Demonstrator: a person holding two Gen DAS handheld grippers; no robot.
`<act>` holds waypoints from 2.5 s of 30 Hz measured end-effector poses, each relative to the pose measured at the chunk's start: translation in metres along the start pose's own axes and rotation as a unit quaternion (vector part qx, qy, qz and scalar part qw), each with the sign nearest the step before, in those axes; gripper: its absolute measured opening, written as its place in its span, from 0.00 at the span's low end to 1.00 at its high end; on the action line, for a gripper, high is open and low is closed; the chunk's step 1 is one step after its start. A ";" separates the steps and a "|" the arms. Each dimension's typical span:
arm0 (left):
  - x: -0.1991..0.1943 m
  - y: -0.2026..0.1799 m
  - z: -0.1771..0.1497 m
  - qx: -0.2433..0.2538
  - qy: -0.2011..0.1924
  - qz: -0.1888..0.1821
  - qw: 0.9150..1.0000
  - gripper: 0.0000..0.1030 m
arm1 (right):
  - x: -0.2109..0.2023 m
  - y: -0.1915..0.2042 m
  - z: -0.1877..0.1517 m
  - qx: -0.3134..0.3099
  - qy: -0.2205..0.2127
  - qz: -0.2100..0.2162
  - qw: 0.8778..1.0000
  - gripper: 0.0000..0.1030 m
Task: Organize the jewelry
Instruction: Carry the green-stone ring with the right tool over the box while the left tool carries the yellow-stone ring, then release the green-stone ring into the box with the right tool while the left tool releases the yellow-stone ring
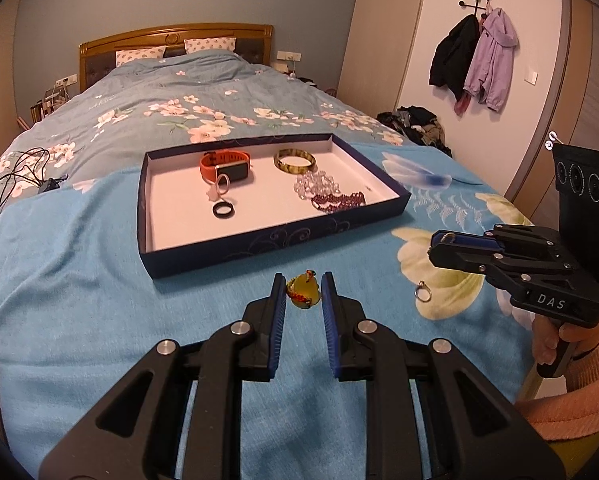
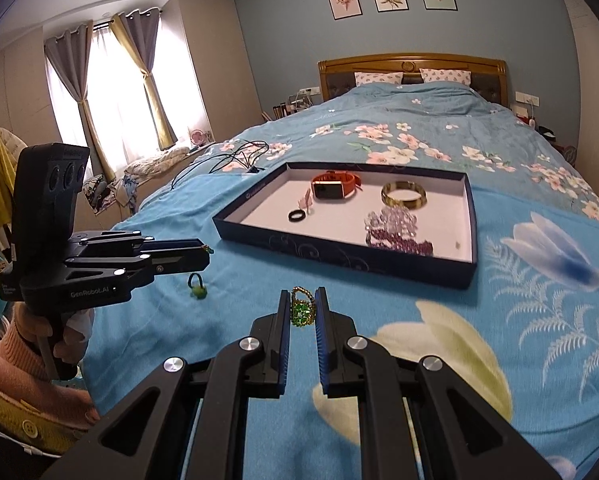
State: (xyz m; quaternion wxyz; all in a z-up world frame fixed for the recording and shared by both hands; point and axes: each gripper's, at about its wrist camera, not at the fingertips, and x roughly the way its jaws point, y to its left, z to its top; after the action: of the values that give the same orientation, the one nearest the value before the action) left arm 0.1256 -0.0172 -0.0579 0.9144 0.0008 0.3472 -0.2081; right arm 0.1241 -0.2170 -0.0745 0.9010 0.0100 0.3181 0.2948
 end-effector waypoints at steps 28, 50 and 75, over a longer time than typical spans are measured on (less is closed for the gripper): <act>0.006 0.012 0.033 0.008 -0.032 0.026 0.999 0.18 | 0.018 -0.020 0.037 -0.007 -0.022 -0.029 0.999 0.10; 0.015 0.021 0.049 -0.001 -0.042 0.044 0.998 0.18 | 0.026 -0.033 0.055 -0.006 -0.037 -0.037 0.999 0.10; 0.055 0.049 0.062 -0.035 -0.011 0.058 0.998 0.18 | 0.065 -0.061 0.064 0.012 -0.001 -0.051 0.999 0.10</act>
State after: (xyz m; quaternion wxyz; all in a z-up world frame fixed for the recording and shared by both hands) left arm 0.2206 -0.0028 -0.0530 0.9281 -0.0135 0.3437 -0.1422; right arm 0.2340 -0.2213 -0.0729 0.9151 0.0049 0.3203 0.2449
